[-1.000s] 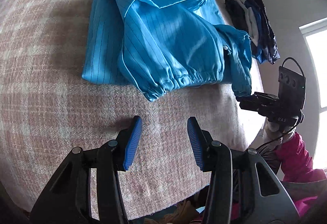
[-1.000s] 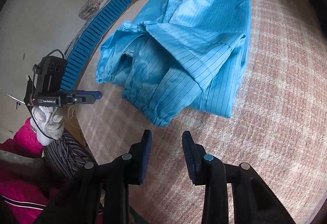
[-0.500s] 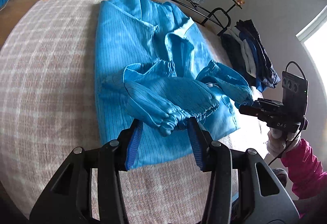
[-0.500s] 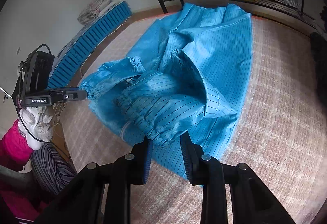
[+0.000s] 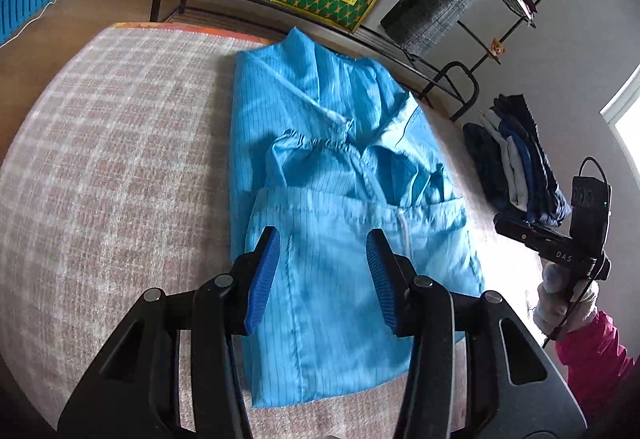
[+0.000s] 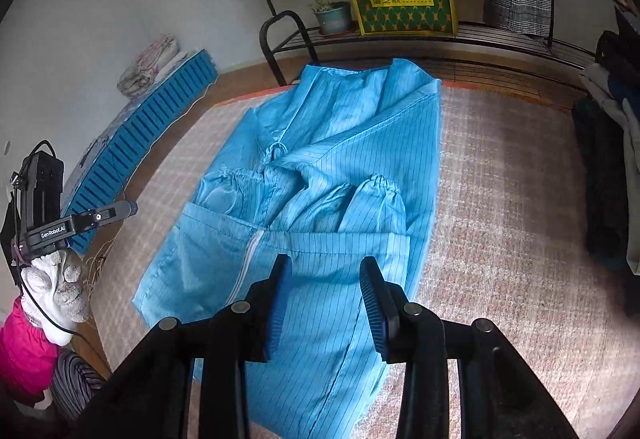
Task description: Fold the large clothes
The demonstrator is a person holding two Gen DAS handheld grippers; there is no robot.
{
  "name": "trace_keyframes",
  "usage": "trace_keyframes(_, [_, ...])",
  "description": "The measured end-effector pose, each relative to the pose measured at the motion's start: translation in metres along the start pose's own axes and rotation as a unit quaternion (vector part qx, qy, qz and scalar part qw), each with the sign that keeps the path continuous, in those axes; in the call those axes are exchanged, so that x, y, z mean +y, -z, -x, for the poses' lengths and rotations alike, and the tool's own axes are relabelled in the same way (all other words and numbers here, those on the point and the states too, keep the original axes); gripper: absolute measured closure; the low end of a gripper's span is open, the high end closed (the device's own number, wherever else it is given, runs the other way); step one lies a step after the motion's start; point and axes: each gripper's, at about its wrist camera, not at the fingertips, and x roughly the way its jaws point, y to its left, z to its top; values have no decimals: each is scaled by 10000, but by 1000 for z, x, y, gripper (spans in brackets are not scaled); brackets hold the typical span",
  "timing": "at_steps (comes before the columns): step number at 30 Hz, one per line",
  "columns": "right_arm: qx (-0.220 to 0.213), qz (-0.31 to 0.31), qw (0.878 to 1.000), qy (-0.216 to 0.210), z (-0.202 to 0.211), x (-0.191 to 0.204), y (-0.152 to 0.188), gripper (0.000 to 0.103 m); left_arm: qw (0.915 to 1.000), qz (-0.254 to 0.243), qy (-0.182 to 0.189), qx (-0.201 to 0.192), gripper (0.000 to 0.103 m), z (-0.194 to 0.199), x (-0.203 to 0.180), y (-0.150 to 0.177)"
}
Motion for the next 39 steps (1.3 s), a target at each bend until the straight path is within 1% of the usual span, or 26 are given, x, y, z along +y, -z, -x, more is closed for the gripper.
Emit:
trace_keyframes(2, [90, -66, 9999, 80, -3, -4, 11, 63, 9997, 88, -112, 206, 57, -10, 10, 12])
trace_keyframes(3, [130, -106, 9998, 144, -5, -6, 17, 60, 9993, 182, -157, 295, 57, -14, 16, 18])
trace_keyframes(5, [142, -228, 9993, 248, -8, -15, 28, 36, 9979, 411, -235, 436, 57, -20, 29, 26])
trace_keyframes(6, [153, -302, 9992, 233, -10, -19, 33, 32, 9971, 515, -275, 489, 57, -23, 36, 28])
trace_keyframes(8, [276, -476, 9984, 145, -17, -25, 41, 31, 9953, 725, -336, 549, 57, -29, 47, 30])
trace_keyframes(9, [330, -545, 9979, 109, -21, -28, 44, 32, 9941, 855, -300, 598, 57, -32, 53, 31])
trace_keyframes(11, [388, -633, 9972, 66, -26, -30, 49, 33, 9917, 1075, -108, 699, 57, -38, 63, 34])
trace_keyframes(12, [415, -706, 9966, 1, -28, -32, 51, 33, 9919, 1102, -47, 633, 57, -38, 65, 34])
trace_keyframes(13, [439, -801, 9958, -115, -30, -35, 53, 36, 9918, 1102, -14, 648, 57, -39, 65, 33])
trace_keyframes(14, [453, -900, 9947, -225, -33, -38, 56, 43, 9918, 1090, 20, 660, 57, -39, 65, 32])
trace_keyframes(15, [367, -975, 9942, -277, -32, -40, 57, 43, 9920, 1078, 49, 661, 57, -40, 64, 31])
trace_keyframes(16, [330, -1068, 9929, -396, -31, -43, 58, 47, 9918, 1088, 103, 667, 57, -41, 63, 31])
trace_keyframes(17, [354, -1176, 9909, -544, -34, -45, 58, 60, 9915, 1100, 148, 673, 63, -43, 62, 30])
trace_keyframes(18, [391, -1290, 9889, -632, -36, -48, 59, 65, 9913, 1100, 184, 698, 73, -46, 61, 30])
trace_keyframes(19, [353, -1345, 9882, -643, -36, -49, 60, 70, 9900, 1121, 242, 818, 93, -51, 59, 30])
trace_keyframes(20, [354, -1373, 9878, -643, -36, -48, 61, 78, 9904, 1128, 186, 782, 95, -53, 57, 31])
trace_keyframes(21, [360, -1401, 9876, -612, -35, -48, 62, 83, 9916, 1065, 116, 725, 96, -53, 54, 31])
trace_keyframes(22, [367, -1416, 9876, -563, -35, -47, 63, 90, 9933, 930, 30, 685, 98, -52, 48, 32])
trace_keyframes(23, [380, -1395, 9882, -513, -33, -45, 63, 94, 9946, 800, -44, 658, 99, -50, 44, 33])
trace_keyframes(26, [514, -1050, 9928, -264, -27, -30, 66, 98, 9955, 573, -162, 742, 100, -45, 34, 41])
trace_keyframes(28, [652, -875, 9938, -193, -22, -21, 70, 100, 9956, 406, -221, 815, 100, -39, 30, 48])
trace_keyframes(37, [1294, -723, 9886, -283, -5, 6, 112, 100, 9915, -148, -375, 1240, 100, -13, 17, 89])
trace_keyframes(39, [1337, -471, 9896, -256, -1, 13, 114, 98, 9901, -177, -386, 1335, 97, -9, 17, 92])
